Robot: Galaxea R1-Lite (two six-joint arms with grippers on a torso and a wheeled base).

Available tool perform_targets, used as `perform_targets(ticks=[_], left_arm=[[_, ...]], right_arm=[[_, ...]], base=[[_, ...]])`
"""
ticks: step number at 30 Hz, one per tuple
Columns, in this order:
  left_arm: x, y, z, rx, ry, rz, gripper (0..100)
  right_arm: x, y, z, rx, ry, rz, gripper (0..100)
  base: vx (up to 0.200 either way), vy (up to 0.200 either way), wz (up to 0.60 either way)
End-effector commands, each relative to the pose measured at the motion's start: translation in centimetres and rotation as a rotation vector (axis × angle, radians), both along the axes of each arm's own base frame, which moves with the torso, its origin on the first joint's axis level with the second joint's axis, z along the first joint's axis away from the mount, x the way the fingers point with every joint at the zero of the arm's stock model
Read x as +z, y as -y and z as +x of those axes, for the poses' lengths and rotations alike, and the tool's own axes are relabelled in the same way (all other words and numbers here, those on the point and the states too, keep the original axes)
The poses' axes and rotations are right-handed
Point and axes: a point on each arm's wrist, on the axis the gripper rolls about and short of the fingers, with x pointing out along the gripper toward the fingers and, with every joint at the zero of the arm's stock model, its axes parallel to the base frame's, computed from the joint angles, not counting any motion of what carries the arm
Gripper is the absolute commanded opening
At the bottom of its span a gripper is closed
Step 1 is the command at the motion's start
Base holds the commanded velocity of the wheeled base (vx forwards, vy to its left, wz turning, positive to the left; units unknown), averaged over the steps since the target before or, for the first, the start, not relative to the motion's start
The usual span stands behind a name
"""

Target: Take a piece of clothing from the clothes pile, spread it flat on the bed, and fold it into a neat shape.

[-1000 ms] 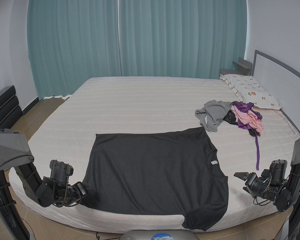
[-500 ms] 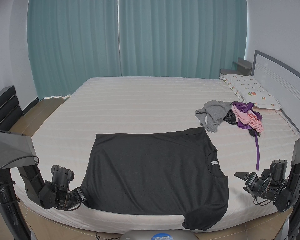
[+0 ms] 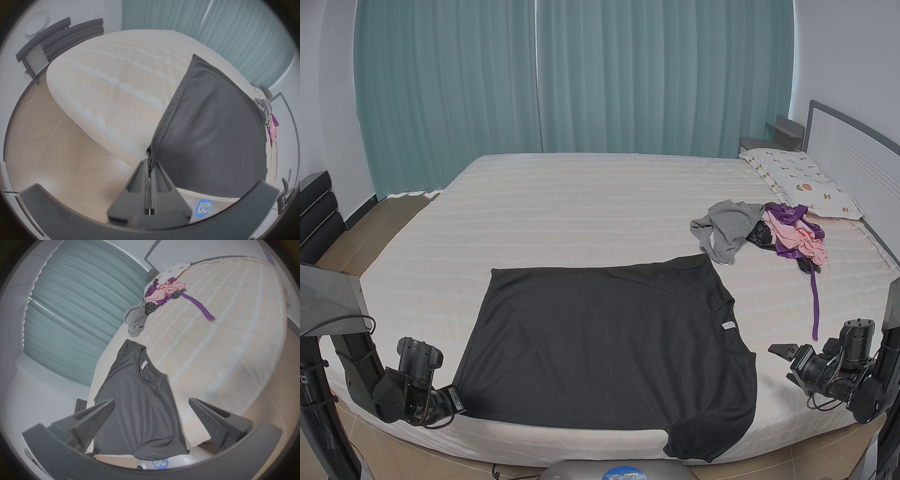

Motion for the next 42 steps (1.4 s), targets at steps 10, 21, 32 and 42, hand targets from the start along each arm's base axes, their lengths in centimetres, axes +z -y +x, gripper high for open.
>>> perform_targets(ticks=[10,21,32,42], left_arm=[[-0.3,-0.3,-0.6,-0.015,-0.029,0.039,0],[-0.3,-0.1,-0.4,-0.016,-0.017,0.023,0],[0.1,0.1,-0.3,-0.018,0.001,-0.022,0],[0.5,0.1,-0.1,-0.028,0.015,-0.090,0]], right_arm=[[-0.1,0.0,-0.4,0.003,-0.017,-0.001,100],[-0.5,-0.3,-0.5,0.020,-0.041,-0.007,100],[-4.0,-1.7,0.0,0.115,-0.150,-0.046,100],[-5.6,-1.7,1.2,0.181,-0.157,-0.054,100]], base=[[0.000,0.000,0.00],[0.000,0.000,0.00],[0.000,0.000,0.00],[0.000,0.000,0.00]])
